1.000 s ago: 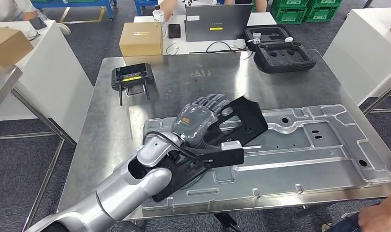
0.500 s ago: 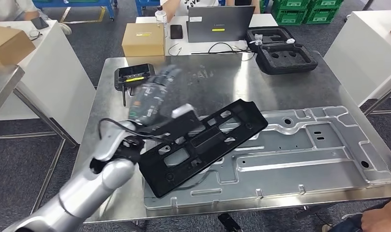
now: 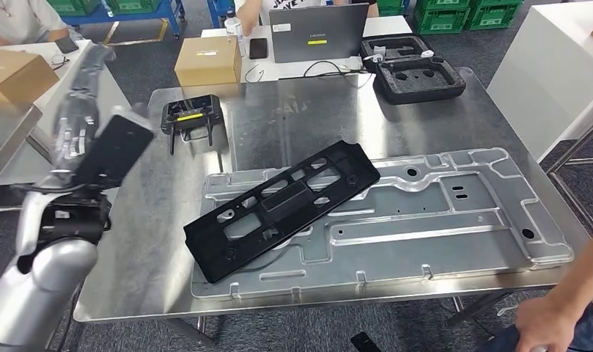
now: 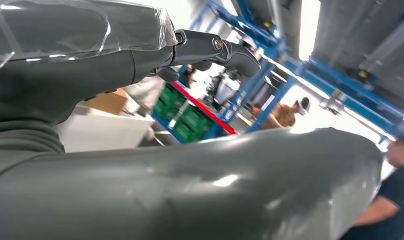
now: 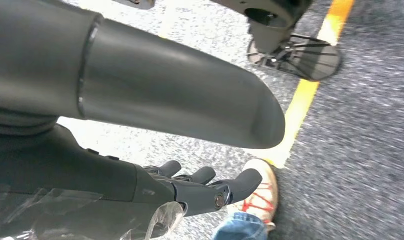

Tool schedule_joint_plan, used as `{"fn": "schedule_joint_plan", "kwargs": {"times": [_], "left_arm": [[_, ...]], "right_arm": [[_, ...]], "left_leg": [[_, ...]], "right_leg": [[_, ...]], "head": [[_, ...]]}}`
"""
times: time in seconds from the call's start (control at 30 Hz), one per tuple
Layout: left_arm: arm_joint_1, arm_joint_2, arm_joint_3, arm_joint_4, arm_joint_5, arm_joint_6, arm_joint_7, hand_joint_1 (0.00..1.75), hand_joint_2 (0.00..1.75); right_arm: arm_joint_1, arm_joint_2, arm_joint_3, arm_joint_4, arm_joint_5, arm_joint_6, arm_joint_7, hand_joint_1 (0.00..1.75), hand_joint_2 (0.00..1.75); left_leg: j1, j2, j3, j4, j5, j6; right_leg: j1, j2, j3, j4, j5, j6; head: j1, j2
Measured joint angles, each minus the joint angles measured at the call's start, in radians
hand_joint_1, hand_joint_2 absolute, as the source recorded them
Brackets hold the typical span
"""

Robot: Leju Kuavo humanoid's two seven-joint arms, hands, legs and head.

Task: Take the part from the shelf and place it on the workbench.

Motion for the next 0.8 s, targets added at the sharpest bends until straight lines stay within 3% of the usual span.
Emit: {"fn": "schedule_joint_plan", "kwargs": {"times": [0.03,0.07,0.1,0.17,0.23,0.3,0.37,0.4,0.47,0.5,0.53,0.57,0.6,0.67,0.7,0.73,0.8], "left_arm": [[0.009,0.013,0.012,-0.011,0.004,0.006,0.004,0.0,0.0],[0.018,0.024,0.023,-0.021,0.008,0.011,0.007,0.0,0.0],[0.026,0.035,0.033,-0.03,0.012,0.014,0.009,0.0,0.0],[0.036,0.057,0.056,-0.05,0.016,0.019,0.011,0.0,0.0],[0.048,0.079,0.08,-0.07,0.022,0.028,0.014,0.0,0.0],[0.064,0.099,0.102,-0.085,0.035,0.041,0.02,0.0,0.0],[0.082,0.114,0.122,-0.098,0.048,0.053,0.026,0.0,0.0],[0.092,0.119,0.132,-0.105,0.054,0.059,0.027,0.0,0.0],[0.112,0.129,0.149,-0.116,0.071,0.069,0.026,0.0,0.0],[0.125,0.134,0.158,-0.12,0.087,0.075,0.025,0.0,0.0],[0.137,0.139,0.167,-0.124,0.11,0.08,0.02,0.0,0.0],[0.149,0.143,0.176,-0.129,0.138,0.084,0.014,0.0,0.0],[0.16,0.146,0.186,-0.134,0.165,0.087,0.006,0.0,0.0],[0.174,0.152,0.205,-0.145,0.207,0.093,-0.009,0.0,0.0],[0.178,0.155,0.213,-0.149,0.223,0.096,-0.014,0.0,0.0],[0.185,0.158,0.22,-0.153,0.239,0.099,-0.018,0.0,0.0],[0.201,0.167,0.234,-0.161,0.269,0.104,-0.022,0.0,0.0]], "right_arm": [[0.003,-0.001,0.0,0.0,-0.001,0.0,0.0,0.0,0.0],[0.006,-0.002,-0.001,0.0,-0.003,-0.001,0.0,0.0,0.0],[0.008,-0.004,-0.001,0.0,-0.004,-0.002,0.0,0.0,0.0],[0.01,-0.005,-0.002,0.0,-0.006,-0.004,0.0,0.0,0.0],[0.014,-0.007,-0.003,0.0,-0.008,-0.009,-0.001,0.0,0.0],[0.022,-0.011,-0.004,0.0,-0.01,-0.013,-0.001,0.0,0.0],[0.027,-0.016,-0.006,0.0,-0.012,-0.015,-0.002,0.0,0.0],[0.03,-0.019,-0.006,0.0,-0.014,-0.016,-0.002,0.0,0.0],[0.034,-0.023,-0.009,0.0,-0.018,-0.019,-0.003,0.0,0.0],[0.037,-0.024,-0.011,0.0,-0.022,-0.019,-0.004,0.0,0.0],[0.039,-0.026,-0.012,0.0,-0.027,-0.02,-0.007,0.0,0.0],[0.042,-0.028,-0.013,0.0,-0.032,-0.021,-0.011,0.0,0.0],[0.043,-0.031,-0.014,0.0,-0.036,-0.023,-0.016,0.0,0.0],[0.046,-0.037,-0.018,0.0,-0.042,-0.027,-0.023,0.0,0.0],[0.047,-0.039,-0.021,0.0,-0.043,-0.029,-0.026,0.0,0.0],[0.048,-0.042,-0.024,0.0,-0.045,-0.031,-0.029,0.0,0.0],[0.047,-0.044,-0.029,0.0,-0.05,-0.034,-0.033,0.0,0.0]], "left_leg": [[-0.001,0.0,0.001,0.029,-0.011,0.002],[-0.003,0.0,0.022,0.017,-0.004,0.006],[-0.007,0.0,0.063,-0.034,0.015,0.013],[-0.019,0.002,0.168,-0.19,0.048,0.032],[-0.031,0.006,0.224,-0.284,0.06,0.047],[-0.034,0.007,0.222,-0.303,0.076,0.055],[-0.028,0.007,0.217,-0.323,0.101,0.063],[-0.025,0.008,0.212,-0.332,0.113,0.066],[-0.024,0.009,0.201,-0.335,0.128,0.072],[-0.026,0.01,0.195,-0.335,0.133,0.072],[-0.027,0.01,0.189,-0.334,0.137,0.072],[-0.027,0.01,0.183,-0.332,0.139,0.072],[-0.028,0.01,0.179,-0.328,0.141,0.071],[-0.029,0.01,0.171,-0.32,0.141,0.069],[-0.03,0.01,0.167,-0.317,0.143,0.066],[-0.03,0.011,0.163,-0.315,0.145,0.061],[-0.031,0.012,0.158,-0.313,0.152,0.05]], "right_leg": [[0.004,-0.001,-0.009,0.0,0.007,-0.002],[0.007,-0.001,-0.018,0.0,0.014,-0.003],[0.01,-0.001,-0.026,0.0,0.02,-0.003],[0.015,-0.003,-0.038,0.001,0.032,0.001],[0.016,-0.006,-0.041,-0.003,0.046,0.01],[0.016,-0.008,-0.041,-0.017,0.062,0.024],[0.018,-0.009,-0.053,-0.009,0.046,0.034],[0.019,-0.008,-0.068,0.026,0.013,0.038],[0.017,-0.008,-0.111,0.159,-0.08,0.044],[0.016,-0.008,-0.13,0.225,-0.112,0.046],[0.016,-0.008,-0.135,0.263,-0.124,0.048],[0.016,-0.008,-0.12,0.261,-0.116,0.047],[0.016,-0.008,-0.085,0.218,-0.09,0.045],[0.018,-0.007,0.006,0.073,-0.035,0.035],[0.021,-0.007,0.037,0.017,-0.02,0.03],[0.023,-0.006,0.052,-0.014,-0.016,0.026],[0.026,-0.005,0.053,-0.028,-0.015,0.02]], "head": [[0.0,0.0],[0.0,0.0],[0.0,0.0],[0.0,0.0],[0.0,0.0],[-0.001,0.0],[0.0,0.0],[0.002,0.0],[0.006,0.0],[0.007,0.0],[0.007,0.0],[0.007,0.0],[0.007,0.0],[0.008,0.0],[0.008,0.0],[0.008,0.0],[0.008,0.0]]}}
